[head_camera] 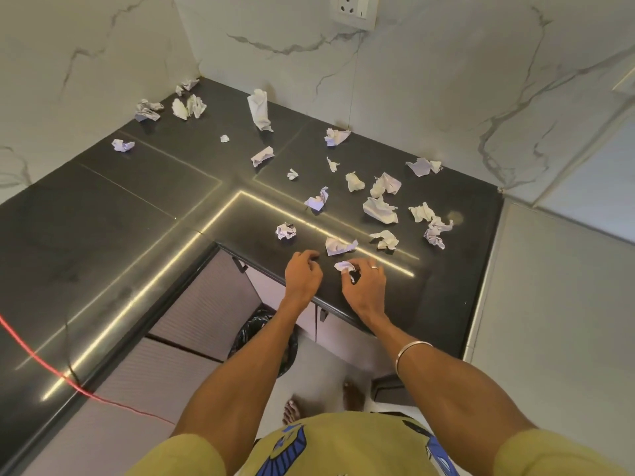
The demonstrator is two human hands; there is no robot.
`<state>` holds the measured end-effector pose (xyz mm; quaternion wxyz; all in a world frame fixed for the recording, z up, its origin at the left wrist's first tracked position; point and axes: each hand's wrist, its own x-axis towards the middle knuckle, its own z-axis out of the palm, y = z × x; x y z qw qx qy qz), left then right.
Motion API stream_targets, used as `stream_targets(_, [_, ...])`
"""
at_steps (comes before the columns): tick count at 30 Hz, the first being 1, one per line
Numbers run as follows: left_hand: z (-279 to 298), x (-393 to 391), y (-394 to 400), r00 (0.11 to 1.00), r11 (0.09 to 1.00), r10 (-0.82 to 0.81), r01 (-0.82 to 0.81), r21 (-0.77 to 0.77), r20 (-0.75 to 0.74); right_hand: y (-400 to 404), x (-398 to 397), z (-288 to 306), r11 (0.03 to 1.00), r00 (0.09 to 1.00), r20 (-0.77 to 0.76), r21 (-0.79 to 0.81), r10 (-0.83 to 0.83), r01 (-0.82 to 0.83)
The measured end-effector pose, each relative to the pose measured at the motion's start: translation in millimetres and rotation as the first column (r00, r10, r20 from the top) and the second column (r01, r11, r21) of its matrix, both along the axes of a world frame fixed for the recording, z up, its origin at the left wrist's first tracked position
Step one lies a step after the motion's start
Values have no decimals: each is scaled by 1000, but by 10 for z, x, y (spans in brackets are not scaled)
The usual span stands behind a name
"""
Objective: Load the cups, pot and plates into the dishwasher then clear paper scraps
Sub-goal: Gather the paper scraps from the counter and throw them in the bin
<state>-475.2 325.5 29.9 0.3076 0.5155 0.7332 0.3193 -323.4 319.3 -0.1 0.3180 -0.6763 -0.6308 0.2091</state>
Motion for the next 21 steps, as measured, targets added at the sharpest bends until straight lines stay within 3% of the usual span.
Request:
stream_targets(12, [-87, 67, 39, 916, 973, 219, -177, -151, 336, 1, 127, 72, 997, 997, -44, -23, 71, -72])
stream_targets(18, [-43, 174, 54, 692, 910, 415, -324, -259, 592, 49, 80, 217, 983, 979, -95, 12, 183, -182])
stream_targets(21, [-9, 233, 101, 473, 900, 435, -252, -355, 766, 107, -50, 258, 961, 958, -90, 56, 273, -269])
